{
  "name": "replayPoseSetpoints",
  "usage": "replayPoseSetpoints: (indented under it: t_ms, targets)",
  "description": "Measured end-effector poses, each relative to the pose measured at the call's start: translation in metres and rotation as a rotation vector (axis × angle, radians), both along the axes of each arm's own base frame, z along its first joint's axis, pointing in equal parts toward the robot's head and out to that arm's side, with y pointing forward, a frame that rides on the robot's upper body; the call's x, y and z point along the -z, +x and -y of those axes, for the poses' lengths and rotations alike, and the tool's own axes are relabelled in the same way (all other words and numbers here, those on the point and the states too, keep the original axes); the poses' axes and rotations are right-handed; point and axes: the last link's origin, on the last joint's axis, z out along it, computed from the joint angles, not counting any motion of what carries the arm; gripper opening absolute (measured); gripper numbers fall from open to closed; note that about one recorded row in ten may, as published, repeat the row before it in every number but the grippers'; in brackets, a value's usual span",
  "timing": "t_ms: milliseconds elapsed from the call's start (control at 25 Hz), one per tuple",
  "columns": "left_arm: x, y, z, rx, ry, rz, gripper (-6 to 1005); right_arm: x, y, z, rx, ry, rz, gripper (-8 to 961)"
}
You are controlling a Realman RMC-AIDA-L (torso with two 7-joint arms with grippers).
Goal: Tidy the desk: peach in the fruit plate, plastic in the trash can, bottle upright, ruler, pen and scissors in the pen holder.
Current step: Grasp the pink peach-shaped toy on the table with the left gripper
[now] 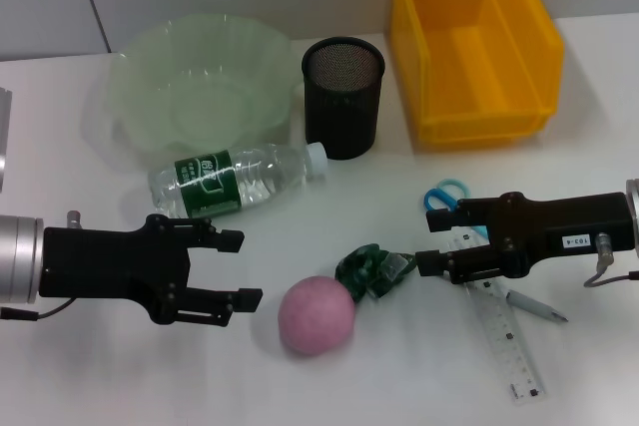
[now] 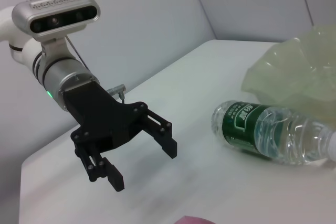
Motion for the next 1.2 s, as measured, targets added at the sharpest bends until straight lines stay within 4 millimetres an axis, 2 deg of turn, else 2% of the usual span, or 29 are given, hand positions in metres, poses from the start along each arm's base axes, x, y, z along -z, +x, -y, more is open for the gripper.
replayPoseSetpoints:
  t_ms: [440,760,1000,1200]
  targets:
    - [0.002,0.001,0.001,0.005,-0.008,-0.005,788,0.000,0.003,0.000,0.013,-0.002,0.013,831]
    - [0.004,0.009,0.000,0.043,-0.029,-0.011,780,-0.001,0.004,0.000,0.016,-0.003,0.018,830]
    - [0.024,0.018,0.001,0.111,-0.086,-0.088,773,-0.003,0.005,-0.001,0.027,-0.005,0.021,830]
    - [0.037,0.023,-0.003,0.127,-0.058,-0.111,768,-0.004,0.005,-0.002,0.028,-0.008,0.026,829]
